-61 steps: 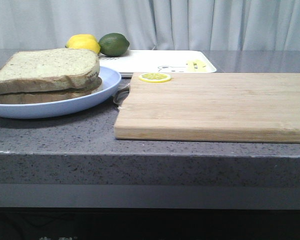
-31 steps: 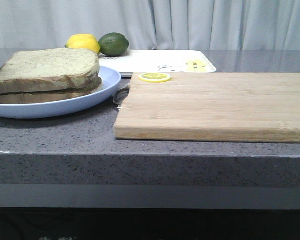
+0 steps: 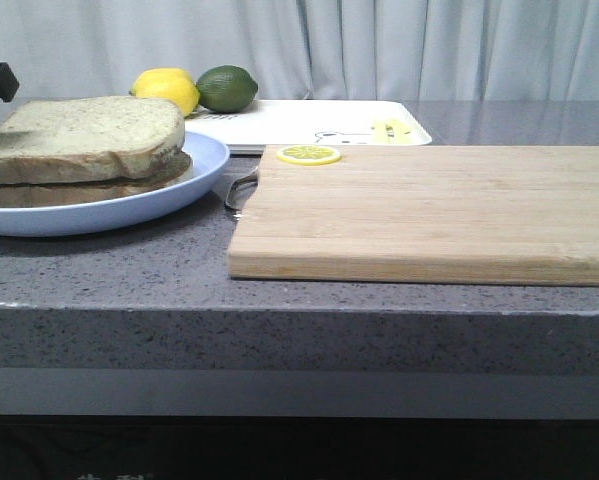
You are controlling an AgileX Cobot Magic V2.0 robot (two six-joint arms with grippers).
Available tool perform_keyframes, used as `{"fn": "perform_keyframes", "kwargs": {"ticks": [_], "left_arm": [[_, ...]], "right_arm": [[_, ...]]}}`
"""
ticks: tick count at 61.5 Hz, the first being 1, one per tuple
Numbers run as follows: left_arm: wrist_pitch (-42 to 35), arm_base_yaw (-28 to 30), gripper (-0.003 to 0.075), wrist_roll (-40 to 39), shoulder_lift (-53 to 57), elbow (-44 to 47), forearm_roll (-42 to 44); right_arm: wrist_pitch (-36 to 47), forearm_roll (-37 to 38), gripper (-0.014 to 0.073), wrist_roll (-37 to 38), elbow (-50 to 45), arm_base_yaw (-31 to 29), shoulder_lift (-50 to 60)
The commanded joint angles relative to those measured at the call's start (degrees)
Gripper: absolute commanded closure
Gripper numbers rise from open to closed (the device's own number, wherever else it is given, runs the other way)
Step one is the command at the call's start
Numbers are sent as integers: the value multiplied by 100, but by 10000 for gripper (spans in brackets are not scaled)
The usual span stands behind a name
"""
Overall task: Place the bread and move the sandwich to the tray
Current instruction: 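Reach the left gripper to the rim of the blue plate and grasp it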
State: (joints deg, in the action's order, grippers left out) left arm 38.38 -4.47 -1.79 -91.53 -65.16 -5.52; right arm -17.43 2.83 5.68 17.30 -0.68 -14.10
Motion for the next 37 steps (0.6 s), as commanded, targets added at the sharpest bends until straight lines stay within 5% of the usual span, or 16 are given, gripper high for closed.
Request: {"fn": "perform_keyframes", "kwargs": {"ticks": [1,19,37], "left_arm": [[-153,-26,738,24,165,-146,60],[87,65,739,681,203,-146,-1032],[605,933,739,1804,316,-146,-2676]], "right_arm": [[523,10,655,-26,156,-12,-49],[523,10,655,-26,156,-12,-49],[523,10,655,-26,156,-12,-49]]}}
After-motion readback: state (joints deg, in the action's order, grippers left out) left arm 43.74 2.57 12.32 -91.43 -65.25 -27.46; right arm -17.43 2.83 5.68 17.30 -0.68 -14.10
